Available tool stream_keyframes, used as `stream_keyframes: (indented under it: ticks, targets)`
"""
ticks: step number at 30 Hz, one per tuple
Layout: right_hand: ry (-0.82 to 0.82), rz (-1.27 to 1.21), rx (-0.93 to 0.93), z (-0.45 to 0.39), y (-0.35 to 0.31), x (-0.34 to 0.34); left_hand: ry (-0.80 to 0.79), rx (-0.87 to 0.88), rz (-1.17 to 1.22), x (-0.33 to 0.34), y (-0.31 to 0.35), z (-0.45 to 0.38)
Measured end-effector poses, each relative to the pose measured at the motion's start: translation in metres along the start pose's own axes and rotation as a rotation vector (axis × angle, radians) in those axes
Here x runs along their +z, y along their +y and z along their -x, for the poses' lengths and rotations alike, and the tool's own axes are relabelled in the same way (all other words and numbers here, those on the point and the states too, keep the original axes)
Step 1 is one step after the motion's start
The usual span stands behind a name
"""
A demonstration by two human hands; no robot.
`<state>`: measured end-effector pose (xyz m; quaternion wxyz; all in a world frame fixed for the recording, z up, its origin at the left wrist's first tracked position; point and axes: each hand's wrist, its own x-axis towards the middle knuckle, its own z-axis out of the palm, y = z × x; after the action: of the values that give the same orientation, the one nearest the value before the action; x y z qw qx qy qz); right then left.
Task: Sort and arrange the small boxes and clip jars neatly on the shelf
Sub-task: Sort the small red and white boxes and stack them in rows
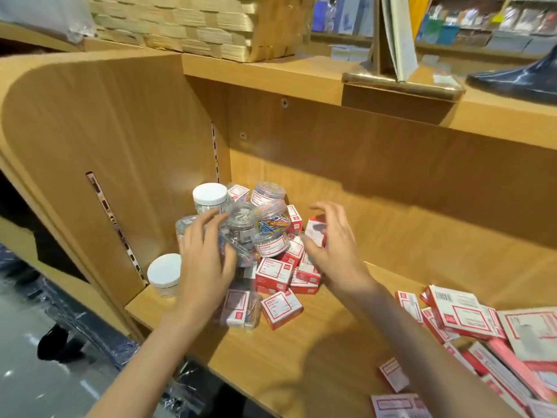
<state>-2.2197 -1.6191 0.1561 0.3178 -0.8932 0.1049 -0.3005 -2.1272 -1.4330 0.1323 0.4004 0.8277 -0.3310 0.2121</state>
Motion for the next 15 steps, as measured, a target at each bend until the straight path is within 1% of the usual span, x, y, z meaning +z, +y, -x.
stream_keyframes:
  ticks: [3,5,9,13,15]
  targets:
    - [0.038,0.049,0.114,0.024,0.02,-0.037,-0.05,0.081,0.094,0.013,0.033,0.008]
    - [0.09,0.099,0.17,0.048,0.035,-0.068,-0.113,0.143,0.169,0.029,0.059,0.014]
    - [0.208,0.205,0.299,0.114,0.064,-0.141,-0.313,0.278,0.277,0.073,0.11,0.033]
    - [0.382,0.359,0.441,0.191,0.089,-0.215,-0.517,0.362,0.297,0.114,0.156,0.056]
    - [0.424,0.412,0.515,0.226,0.099,-0.247,-0.59,0.41,0.315,0.131,0.181,0.067]
